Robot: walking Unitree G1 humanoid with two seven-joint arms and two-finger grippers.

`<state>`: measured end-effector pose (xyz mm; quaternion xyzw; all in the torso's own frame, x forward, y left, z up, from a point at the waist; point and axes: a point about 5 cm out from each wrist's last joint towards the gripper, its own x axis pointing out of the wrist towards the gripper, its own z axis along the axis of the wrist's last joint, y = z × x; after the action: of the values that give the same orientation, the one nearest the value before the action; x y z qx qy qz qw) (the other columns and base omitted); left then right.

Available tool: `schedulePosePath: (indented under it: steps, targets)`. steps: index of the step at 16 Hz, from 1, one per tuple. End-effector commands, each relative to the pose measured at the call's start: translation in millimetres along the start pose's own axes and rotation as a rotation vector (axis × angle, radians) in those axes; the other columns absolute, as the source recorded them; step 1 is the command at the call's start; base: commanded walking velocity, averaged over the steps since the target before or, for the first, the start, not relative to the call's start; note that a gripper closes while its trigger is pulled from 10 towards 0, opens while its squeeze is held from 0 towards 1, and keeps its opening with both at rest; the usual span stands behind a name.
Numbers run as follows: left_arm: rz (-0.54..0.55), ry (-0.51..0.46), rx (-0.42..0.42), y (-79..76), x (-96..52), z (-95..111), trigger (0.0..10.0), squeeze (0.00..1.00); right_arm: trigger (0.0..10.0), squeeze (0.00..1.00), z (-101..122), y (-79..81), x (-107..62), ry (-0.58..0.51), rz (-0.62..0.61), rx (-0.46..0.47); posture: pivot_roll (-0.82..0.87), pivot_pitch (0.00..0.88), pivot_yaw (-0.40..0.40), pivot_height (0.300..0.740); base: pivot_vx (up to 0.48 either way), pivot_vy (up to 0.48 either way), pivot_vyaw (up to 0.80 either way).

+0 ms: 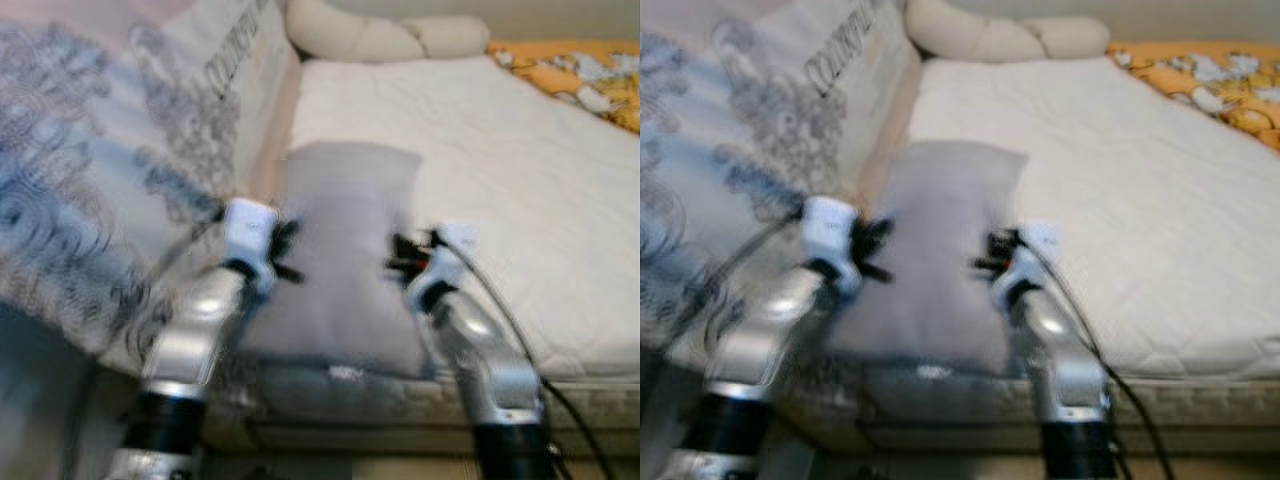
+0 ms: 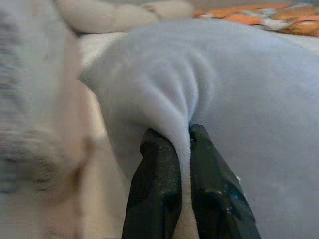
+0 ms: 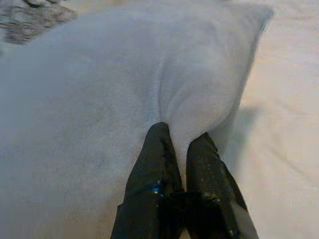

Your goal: Clean up the room

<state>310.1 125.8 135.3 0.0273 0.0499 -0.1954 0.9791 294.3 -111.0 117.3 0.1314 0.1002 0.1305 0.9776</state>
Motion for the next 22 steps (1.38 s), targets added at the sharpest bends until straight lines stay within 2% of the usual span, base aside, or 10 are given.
schedulePosePath:
  steps: [1,14,22]
  targets:
    - [-0.034,-0.046,0.006,-10.0,3.9,9.7,10.0,0.0,10.0,0.0,9.4,-5.3,-0.9,-0.037,-0.017,-0.013,-0.04,0.0,0.038,0.74,0.341,0.0,0.0]
    - [-0.054,-0.03,0.025,-10.5,4.2,10.1,10.0,0.0,10.0,0.0,7.6,-6.5,1.1,-0.025,-0.023,-0.006,-0.03,0.0,0.05,0.74,0.328,0.0,0.0]
    - [-0.078,-0.005,0.038,-15.6,5.7,6.0,10.0,0.0,10.0,0.0,6.7,-9.3,-0.3,-0.015,-0.041,-0.011,-0.04,0.0,0.054,0.74,0.0,0.0,0.0]
